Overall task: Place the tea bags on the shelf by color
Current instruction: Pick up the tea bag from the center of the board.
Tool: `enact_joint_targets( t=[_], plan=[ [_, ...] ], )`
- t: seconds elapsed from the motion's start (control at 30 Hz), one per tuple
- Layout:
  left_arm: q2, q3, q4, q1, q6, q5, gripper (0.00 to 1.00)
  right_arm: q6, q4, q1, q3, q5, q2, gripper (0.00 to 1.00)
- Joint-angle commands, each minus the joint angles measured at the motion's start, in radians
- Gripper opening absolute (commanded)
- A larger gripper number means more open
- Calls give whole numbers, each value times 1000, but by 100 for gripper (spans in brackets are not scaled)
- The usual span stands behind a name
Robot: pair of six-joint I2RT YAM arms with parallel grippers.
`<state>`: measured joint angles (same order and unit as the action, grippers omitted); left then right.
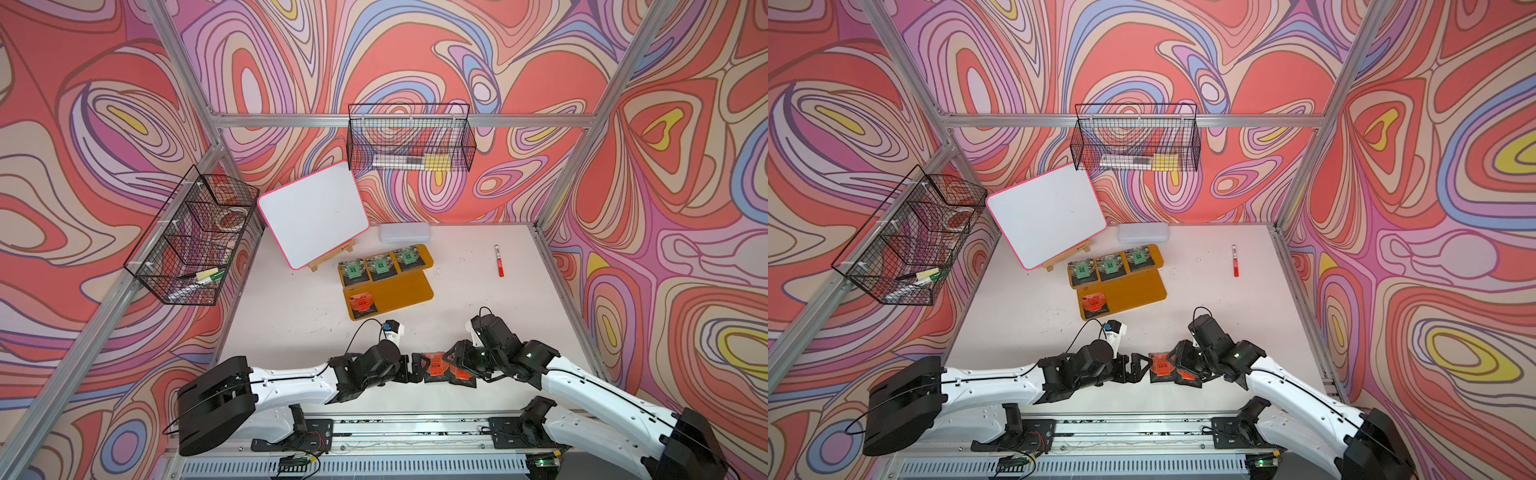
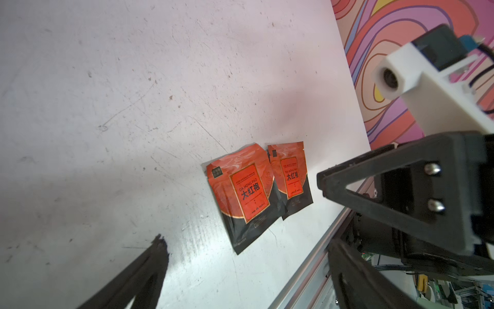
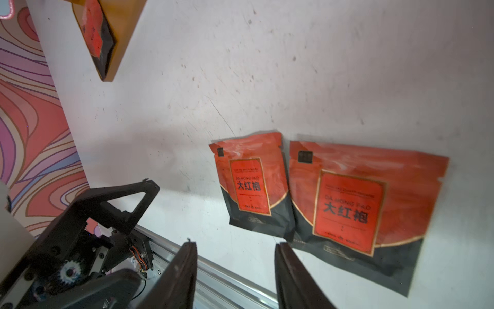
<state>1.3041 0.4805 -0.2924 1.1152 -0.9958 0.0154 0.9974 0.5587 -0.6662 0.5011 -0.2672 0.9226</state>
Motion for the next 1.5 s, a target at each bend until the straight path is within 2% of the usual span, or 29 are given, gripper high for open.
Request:
enact_joint_targets(
  t=[0.0, 0.27, 0.77, 1.47],
  plan=[
    [40, 27, -60, 11, -21, -16, 97, 44, 28, 4, -35, -40, -23, 48],
    [138, 89, -114, 24, -26, -59, 96, 89, -47, 4, -117, -75, -27, 45],
    [253, 117, -181, 43, -39, -101, 96, 119, -188, 4, -186, -60, 21, 39],
    [294, 104, -194, 46, -72, -94, 96, 150, -319, 4, -228, -49, 56, 35]
  ],
)
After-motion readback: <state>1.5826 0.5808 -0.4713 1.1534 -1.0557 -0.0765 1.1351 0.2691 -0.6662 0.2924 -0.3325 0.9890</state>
